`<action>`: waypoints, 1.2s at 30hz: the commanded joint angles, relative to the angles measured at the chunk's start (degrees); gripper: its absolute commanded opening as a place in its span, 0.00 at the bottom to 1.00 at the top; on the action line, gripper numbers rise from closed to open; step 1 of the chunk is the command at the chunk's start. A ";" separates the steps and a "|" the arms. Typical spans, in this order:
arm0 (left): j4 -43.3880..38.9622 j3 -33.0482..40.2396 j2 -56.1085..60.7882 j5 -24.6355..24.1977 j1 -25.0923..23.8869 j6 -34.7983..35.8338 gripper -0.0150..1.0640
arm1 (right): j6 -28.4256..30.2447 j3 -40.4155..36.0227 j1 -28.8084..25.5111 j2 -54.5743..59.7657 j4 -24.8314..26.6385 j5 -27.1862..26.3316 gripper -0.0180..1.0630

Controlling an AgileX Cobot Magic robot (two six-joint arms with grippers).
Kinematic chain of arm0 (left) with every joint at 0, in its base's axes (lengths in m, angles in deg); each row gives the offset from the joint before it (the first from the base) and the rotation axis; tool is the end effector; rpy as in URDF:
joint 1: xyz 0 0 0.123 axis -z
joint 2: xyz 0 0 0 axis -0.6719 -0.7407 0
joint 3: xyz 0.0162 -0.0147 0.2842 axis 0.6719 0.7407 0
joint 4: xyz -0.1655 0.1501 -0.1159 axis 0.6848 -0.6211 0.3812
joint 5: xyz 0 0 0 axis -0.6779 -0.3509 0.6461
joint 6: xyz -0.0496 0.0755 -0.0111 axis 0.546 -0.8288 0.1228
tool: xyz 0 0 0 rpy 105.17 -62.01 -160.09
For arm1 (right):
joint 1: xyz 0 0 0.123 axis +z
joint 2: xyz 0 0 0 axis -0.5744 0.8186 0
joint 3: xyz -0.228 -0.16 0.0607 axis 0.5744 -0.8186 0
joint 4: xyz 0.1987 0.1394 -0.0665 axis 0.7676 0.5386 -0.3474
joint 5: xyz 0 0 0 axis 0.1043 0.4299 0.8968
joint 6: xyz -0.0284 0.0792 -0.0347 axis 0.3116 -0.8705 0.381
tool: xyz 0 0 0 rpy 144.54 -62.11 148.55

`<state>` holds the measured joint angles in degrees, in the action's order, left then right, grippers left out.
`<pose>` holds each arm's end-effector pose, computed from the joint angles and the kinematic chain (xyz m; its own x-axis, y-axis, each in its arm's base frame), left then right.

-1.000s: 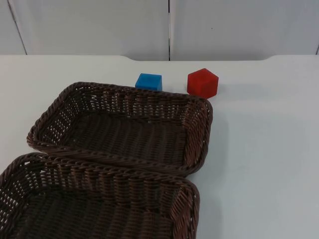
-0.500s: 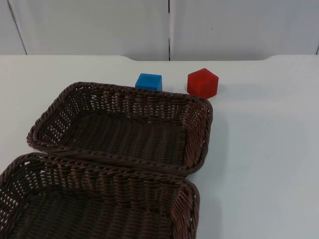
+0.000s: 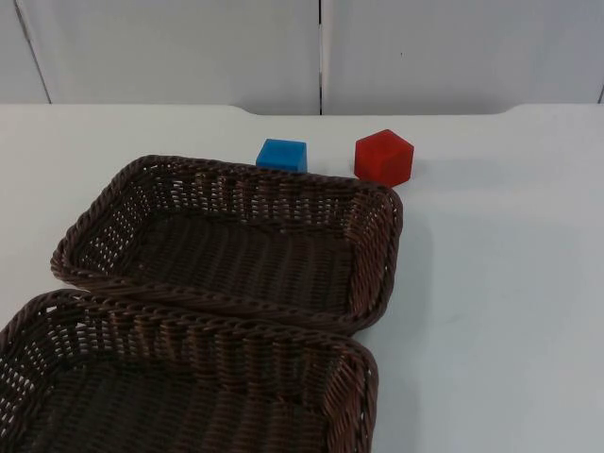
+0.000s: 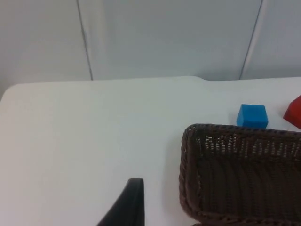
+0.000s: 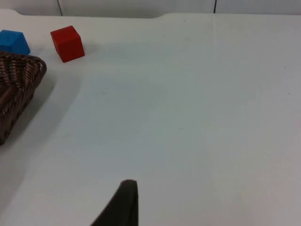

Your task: Pick up one cube with the left hand and place it into the upper basket. Pick up one cube with the right hand and place it into the lower basket.

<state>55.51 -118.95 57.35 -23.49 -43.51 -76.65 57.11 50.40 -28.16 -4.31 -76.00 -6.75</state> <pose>0.0849 -0.0104 0.3578 -0.4200 0.0046 -0.9075 0.1061 0.9934 -0.0441 -0.0067 -0.0051 0.2801 -0.4606 -0.0494 -0.8863 -0.0768 0.9969 -0.0156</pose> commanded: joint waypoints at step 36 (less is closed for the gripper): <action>16.67 -25.57 -50.14 4.65 7.64 -20.86 0.99 | -0.55 -0.09 -0.36 -0.21 -0.72 -0.28 0.99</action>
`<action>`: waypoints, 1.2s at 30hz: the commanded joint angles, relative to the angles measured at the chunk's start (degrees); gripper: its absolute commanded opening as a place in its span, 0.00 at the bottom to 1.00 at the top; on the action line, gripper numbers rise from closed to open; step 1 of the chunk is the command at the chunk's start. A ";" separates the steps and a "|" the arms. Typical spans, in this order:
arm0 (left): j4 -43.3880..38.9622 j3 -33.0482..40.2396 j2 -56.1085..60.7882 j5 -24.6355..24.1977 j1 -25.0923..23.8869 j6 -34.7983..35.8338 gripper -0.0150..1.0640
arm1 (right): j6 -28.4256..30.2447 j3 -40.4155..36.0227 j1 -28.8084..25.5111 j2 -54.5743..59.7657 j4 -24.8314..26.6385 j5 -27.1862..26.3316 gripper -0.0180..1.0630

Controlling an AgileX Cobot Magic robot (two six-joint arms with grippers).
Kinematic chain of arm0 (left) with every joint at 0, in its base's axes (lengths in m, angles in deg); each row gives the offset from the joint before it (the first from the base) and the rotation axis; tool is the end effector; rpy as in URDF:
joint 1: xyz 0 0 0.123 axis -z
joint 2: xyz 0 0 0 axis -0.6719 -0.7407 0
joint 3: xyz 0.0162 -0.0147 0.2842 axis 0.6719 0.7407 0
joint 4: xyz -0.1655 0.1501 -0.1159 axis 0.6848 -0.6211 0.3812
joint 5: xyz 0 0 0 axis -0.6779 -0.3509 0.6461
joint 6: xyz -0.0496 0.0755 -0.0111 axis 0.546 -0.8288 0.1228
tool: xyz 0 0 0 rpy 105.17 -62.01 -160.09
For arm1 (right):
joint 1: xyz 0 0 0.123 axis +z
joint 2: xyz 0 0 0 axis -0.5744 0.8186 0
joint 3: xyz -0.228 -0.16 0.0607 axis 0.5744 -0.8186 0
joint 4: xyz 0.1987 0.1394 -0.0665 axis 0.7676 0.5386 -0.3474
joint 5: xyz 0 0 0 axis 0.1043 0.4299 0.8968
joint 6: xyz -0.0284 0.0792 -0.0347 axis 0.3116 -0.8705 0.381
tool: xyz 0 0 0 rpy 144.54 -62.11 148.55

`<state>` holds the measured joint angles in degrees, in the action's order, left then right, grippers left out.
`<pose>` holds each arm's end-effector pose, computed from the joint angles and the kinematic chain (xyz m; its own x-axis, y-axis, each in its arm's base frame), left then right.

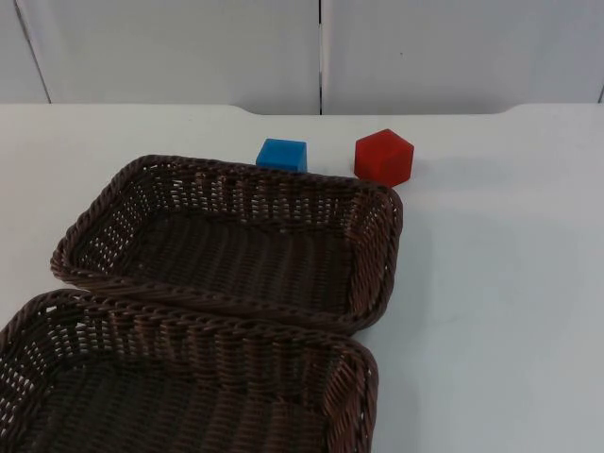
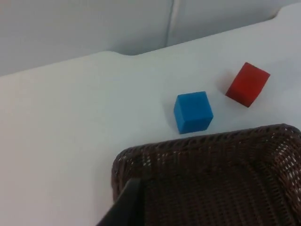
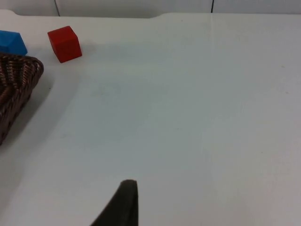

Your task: Pick up one cube with the left hand and place it into the upper basket. Pick up one cube with the right hand and place it into the lower basket.

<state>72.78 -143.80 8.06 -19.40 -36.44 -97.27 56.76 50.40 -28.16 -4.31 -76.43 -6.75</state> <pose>0.2932 -0.0577 0.3459 -0.6248 0.1796 -0.7598 0.4007 0.9090 -0.1147 -0.0067 -0.0057 0.2802 -0.4606 -0.0468 -0.8864 -0.0698 0.9974 -0.0164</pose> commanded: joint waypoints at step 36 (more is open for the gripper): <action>-13.08 -47.60 -54.21 -1.64 13.70 14.30 0.99 | -0.81 -0.09 -0.36 -0.21 -0.75 -0.28 0.99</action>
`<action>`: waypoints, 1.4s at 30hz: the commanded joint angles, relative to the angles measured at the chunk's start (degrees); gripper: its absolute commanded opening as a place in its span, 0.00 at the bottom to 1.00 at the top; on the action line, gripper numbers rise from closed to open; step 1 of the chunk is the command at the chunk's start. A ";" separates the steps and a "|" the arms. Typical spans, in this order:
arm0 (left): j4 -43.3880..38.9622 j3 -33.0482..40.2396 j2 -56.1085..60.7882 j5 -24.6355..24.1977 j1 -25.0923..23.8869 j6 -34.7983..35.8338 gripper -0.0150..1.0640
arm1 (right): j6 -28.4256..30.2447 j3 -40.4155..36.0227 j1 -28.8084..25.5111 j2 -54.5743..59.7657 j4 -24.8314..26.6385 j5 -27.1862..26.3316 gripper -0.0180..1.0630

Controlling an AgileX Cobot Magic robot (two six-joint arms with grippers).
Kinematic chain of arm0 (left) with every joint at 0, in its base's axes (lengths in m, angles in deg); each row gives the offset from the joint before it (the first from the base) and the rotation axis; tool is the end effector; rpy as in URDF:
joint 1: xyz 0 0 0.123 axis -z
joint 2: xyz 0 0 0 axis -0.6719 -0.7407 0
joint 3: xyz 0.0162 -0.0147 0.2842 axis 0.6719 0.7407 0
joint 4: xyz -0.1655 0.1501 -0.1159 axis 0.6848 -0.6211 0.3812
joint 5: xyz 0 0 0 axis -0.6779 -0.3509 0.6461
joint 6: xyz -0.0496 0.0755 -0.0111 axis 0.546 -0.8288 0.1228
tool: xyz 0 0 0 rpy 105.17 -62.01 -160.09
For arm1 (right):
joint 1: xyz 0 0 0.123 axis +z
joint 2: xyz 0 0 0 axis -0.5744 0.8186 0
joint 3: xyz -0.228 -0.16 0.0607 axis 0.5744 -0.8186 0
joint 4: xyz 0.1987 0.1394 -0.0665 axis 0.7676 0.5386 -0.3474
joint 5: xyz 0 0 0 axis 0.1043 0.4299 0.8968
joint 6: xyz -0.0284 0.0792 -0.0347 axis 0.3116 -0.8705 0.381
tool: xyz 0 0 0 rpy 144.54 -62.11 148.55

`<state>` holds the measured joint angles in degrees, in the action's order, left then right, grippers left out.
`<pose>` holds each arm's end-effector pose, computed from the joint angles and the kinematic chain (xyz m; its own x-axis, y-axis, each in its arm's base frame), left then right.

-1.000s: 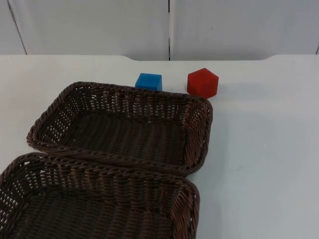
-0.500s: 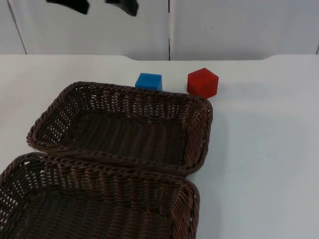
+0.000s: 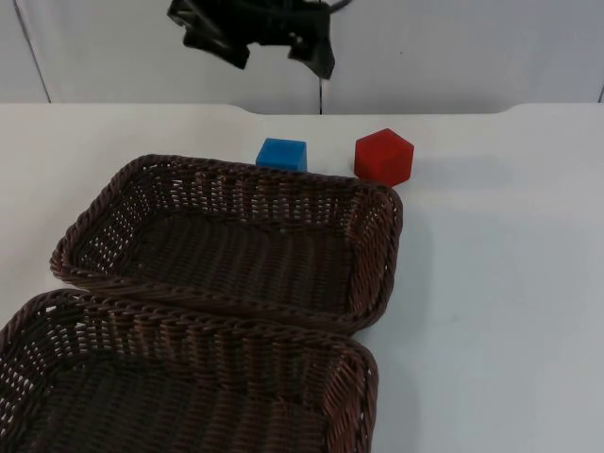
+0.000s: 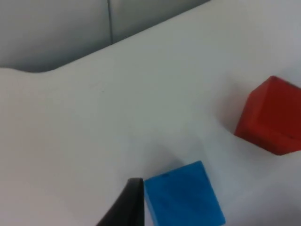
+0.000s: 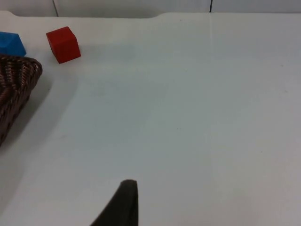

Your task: Pick up one cube with the left hand and place it into the upper basket. Pick up one cube with the right hand and place it into the lower basket.

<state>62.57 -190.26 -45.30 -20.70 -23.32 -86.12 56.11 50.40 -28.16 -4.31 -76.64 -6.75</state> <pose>0.4867 -0.1865 0.2032 -0.7152 0.3253 -0.6187 0.4930 0.8622 -0.1166 -0.0066 -0.0060 0.2802 -0.4611 -0.0372 -0.8866 -0.0625 0.9980 -0.0093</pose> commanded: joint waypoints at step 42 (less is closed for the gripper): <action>-2.56 -4.95 -15.99 8.43 1.10 12.17 0.96 | -0.65 -0.09 -0.36 -0.21 -0.70 -0.28 0.99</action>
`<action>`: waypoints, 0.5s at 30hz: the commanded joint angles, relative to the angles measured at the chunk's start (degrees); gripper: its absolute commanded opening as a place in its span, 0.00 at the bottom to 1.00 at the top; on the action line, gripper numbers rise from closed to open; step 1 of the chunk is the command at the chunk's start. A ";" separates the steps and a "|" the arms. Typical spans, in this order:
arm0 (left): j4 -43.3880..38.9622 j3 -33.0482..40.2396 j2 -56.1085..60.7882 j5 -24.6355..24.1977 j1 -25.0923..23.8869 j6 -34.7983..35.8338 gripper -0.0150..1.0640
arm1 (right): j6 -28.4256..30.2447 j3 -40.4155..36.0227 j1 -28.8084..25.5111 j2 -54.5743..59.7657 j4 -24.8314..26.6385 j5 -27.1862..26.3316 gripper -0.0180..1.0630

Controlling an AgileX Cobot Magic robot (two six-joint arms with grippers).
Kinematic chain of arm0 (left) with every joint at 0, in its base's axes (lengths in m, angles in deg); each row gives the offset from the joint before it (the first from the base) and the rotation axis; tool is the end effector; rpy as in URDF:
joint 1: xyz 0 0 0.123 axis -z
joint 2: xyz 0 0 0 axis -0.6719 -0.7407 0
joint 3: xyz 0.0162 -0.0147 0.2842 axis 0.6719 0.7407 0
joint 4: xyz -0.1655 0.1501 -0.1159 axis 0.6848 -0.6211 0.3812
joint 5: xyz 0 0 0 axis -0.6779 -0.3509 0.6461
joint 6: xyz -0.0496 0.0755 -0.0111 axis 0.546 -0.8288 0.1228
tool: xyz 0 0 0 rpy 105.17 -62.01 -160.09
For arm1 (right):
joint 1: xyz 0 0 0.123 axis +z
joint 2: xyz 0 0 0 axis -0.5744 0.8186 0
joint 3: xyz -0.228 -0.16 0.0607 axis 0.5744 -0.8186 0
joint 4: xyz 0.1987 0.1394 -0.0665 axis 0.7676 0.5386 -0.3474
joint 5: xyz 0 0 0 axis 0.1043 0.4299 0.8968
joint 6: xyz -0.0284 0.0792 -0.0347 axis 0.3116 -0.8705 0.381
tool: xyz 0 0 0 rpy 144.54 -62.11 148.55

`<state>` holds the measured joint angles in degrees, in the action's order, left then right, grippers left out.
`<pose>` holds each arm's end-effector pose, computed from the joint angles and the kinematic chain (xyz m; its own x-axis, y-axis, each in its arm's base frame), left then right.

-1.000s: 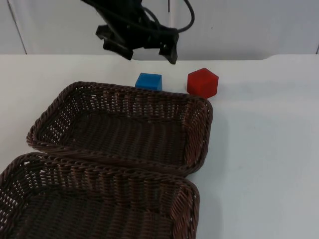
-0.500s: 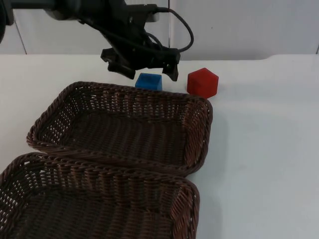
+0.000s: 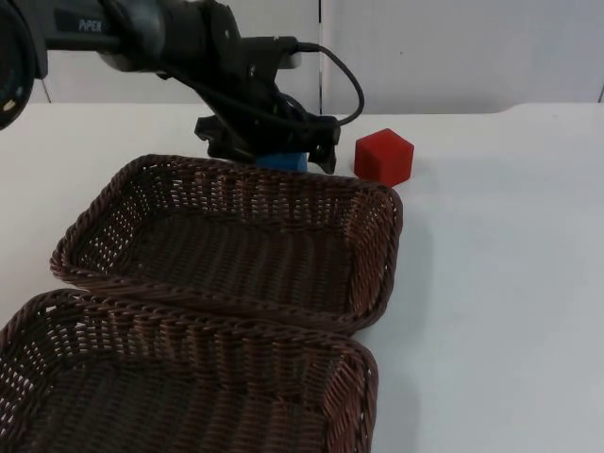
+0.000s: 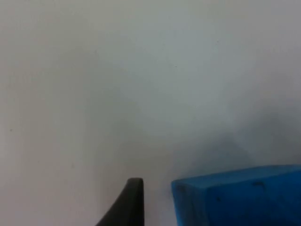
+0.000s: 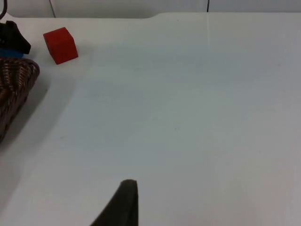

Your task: Pick up one cube with the left hand and place it into the upper basket. Pick up one cube with the right hand and place it into the lower basket.

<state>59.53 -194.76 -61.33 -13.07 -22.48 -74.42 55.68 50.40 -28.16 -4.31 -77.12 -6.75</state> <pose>0.5100 -0.1970 0.0820 -0.8282 0.1858 -0.5287 0.3229 0.9293 -0.1792 -0.0066 -0.0067 0.2802 -0.4609 -0.0336 -0.8868 -0.0543 0.9985 -0.0096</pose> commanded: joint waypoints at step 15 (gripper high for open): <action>0.85 -0.45 0.37 1.66 0.26 0.47 0.18 | -0.22 -0.09 -0.36 -0.21 -0.33 -0.28 0.99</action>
<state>59.53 -194.85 -61.32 -12.24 -22.48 -74.31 55.68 50.40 -28.16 -4.31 -77.12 -6.75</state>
